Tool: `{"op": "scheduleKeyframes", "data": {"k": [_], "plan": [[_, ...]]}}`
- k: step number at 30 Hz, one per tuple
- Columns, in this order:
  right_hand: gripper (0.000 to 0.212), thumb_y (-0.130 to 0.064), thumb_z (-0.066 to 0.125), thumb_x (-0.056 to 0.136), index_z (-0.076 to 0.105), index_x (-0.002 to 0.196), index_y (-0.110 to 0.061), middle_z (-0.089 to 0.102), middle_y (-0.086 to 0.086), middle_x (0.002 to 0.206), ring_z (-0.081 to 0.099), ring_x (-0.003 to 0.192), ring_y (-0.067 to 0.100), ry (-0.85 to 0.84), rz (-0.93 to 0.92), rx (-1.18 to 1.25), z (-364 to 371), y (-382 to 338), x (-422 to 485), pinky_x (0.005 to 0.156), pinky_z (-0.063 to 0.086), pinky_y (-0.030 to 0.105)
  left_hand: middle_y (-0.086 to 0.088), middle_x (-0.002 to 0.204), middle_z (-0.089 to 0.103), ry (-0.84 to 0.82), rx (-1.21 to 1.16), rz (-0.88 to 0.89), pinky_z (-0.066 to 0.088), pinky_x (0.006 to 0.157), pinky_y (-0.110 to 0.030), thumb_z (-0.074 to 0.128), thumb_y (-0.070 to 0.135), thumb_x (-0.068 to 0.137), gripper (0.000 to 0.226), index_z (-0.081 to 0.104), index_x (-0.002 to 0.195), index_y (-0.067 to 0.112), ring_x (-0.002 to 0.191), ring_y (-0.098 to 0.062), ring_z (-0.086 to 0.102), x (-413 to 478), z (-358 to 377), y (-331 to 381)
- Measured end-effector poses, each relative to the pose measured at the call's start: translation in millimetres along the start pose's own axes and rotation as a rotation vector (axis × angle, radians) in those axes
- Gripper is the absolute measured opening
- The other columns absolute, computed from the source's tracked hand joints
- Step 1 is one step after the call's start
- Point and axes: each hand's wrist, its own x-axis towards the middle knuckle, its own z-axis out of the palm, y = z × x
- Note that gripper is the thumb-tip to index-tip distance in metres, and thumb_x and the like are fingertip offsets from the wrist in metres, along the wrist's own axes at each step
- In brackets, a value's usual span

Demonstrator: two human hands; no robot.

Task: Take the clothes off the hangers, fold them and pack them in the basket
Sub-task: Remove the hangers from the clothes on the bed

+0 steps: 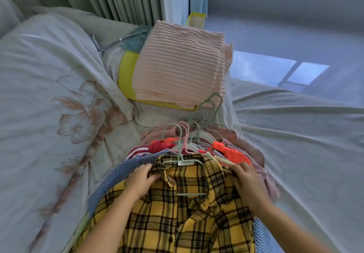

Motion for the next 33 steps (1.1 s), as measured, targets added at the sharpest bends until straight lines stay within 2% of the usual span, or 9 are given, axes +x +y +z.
{"op": "scheduleKeyframes", "data": {"k": [4, 10, 12, 14, 17, 22, 25, 31, 33], "plan": [[0.037, -0.013, 0.06, 0.086, 0.057, 0.121, -0.025, 0.058, -0.008, 0.116, 0.052, 0.105, 0.01, 0.004, -0.005, 0.085, -42.3, -14.1, -13.4, 0.093, 0.038, 0.025, 0.008, 0.086, 0.069, 0.054, -0.423, 0.083, 0.047, 0.076, -0.033, 0.072, 0.033, 0.076, 0.02, 0.066, 0.091, 0.023, 0.084, -0.013, 0.064, -41.3, -33.4, 19.8], [0.062, -0.052, 0.052, 0.083, 0.029, 0.14, -0.038, 0.028, -0.019, 0.144, 0.014, 0.131, -0.005, -0.013, -0.169, 0.281, -104.3, -70.3, -53.2, 0.112, 0.016, 0.032, 0.008, 0.087, 0.071, 0.148, -0.423, 0.259, 0.049, 0.078, -0.031, 0.075, 0.025, 0.076, 0.016, 0.07, 0.092, 0.024, 0.085, -0.009, 0.065, -116.7, -74.5, 71.3], [0.056, -0.053, 0.054, 0.085, 0.038, 0.135, -0.034, 0.038, -0.023, 0.133, 0.029, 0.128, 0.0, -0.017, -0.196, 0.24, -123.5, -90.4, -68.7, 0.112, 0.024, 0.033, 0.013, 0.082, 0.07, 0.152, -0.408, 0.34, 0.048, 0.074, -0.025, 0.075, 0.026, 0.075, 0.013, 0.07, 0.087, 0.026, 0.081, -0.003, 0.063, -149.8, -79.2, 93.9], [0.029, -0.042, 0.058, 0.087, 0.055, 0.114, -0.031, 0.06, -0.021, 0.097, 0.059, 0.093, 0.003, -0.064, -0.185, 0.335, -146.6, -109.1, -86.9, 0.091, 0.05, 0.033, 0.017, 0.08, 0.068, 0.159, -0.422, 0.405, 0.048, 0.072, -0.022, 0.076, 0.025, 0.074, 0.012, 0.07, 0.083, 0.027, 0.078, -0.003, 0.063, -183.5, -80.0, 114.1], [0.019, -0.04, 0.054, 0.09, 0.063, 0.099, -0.027, 0.055, -0.018, 0.071, 0.052, 0.063, -0.001, -0.132, -0.191, 0.33, -177.9, -119.3, -122.6, 0.063, 0.044, 0.014, 0.014, 0.082, 0.068, 0.174, -0.438, 0.449, 0.048, 0.074, -0.019, 0.077, 0.023, 0.073, 0.015, 0.07, 0.083, 0.031, 0.08, -0.003, 0.063, -230.7, -80.1, 132.9], [0.018, -0.04, 0.049, 0.094, 0.063, 0.093, -0.029, 0.055, -0.015, 0.071, 0.053, 0.067, -0.001, -0.228, -0.164, 0.295, -216.3, -99.1, -191.6, 0.064, 0.04, 0.013, 0.003, 0.078, 0.065, 0.22, -0.382, 0.435, 0.043, 0.069, -0.022, 0.075, 0.045, 0.062, 0.009, 0.069, 0.068, 0.04, 0.077, -0.009, 0.059, -293.6, -72.9, 141.7], [0.022, -0.042, 0.051, 0.092, 0.052, 0.07, -0.044, 0.056, -0.016, 0.077, 0.056, 0.08, 0.007, -0.193, -0.125, 0.28, -228.6, -68.5, -227.3, 0.079, 0.043, 0.026, 0.007, 0.074, 0.063, 0.23, -0.332, 0.448, 0.04, 0.065, -0.02, 0.077, 0.026, 0.073, 0.027, 0.067, 0.066, 0.05, 0.074, -0.009, 0.057, -320.8, -68.1, 137.4], [0.01, -0.046, 0.061, 0.084, 0.063, 0.082, -0.037, 0.051, -0.01, 0.116, 0.049, 0.107, 0.009, -0.188, -0.015, 0.398, -238.5, -30.4, -285.9, 0.098, 0.037, 0.027, 0.005, 0.07, 0.059, 0.109, -0.385, 0.431, 0.04, 0.067, -0.018, 0.067, 0.009, 0.082, 0.037, 0.07, 0.064, 0.041, 0.067, -0.005, 0.055, -358.7, -59.7, 138.1], [0.042, -0.072, 0.059, 0.068, 0.067, 0.087, -0.036, 0.063, -0.01, 0.108, 0.058, 0.101, 0.008, -0.209, 0.04, 0.486, -239.7, -18.9, -296.2, 0.095, 0.044, 0.028, 0.009, 0.065, 0.06, 0.047, -0.475, 0.403, 0.04, 0.064, -0.013, 0.062, 0.004, 0.085, 0.038, 0.072, 0.062, 0.032, 0.064, 0.001, 0.054, -363.2, -60.7, 136.8]]}}
